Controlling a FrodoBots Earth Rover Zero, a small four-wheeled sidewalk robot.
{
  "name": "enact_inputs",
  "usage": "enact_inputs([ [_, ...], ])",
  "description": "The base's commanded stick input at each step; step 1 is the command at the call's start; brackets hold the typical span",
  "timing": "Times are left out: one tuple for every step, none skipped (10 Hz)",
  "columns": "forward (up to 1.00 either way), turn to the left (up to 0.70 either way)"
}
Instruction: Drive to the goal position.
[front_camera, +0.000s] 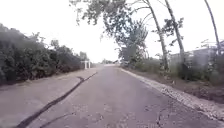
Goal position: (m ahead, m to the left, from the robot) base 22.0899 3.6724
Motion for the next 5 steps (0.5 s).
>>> enact_inputs([
  [1.00, 0.00],
  [1.00, 0.00],
  [1.00, 0.00],
  [1.00, 0.00],
  [1.00, 0.00],
])
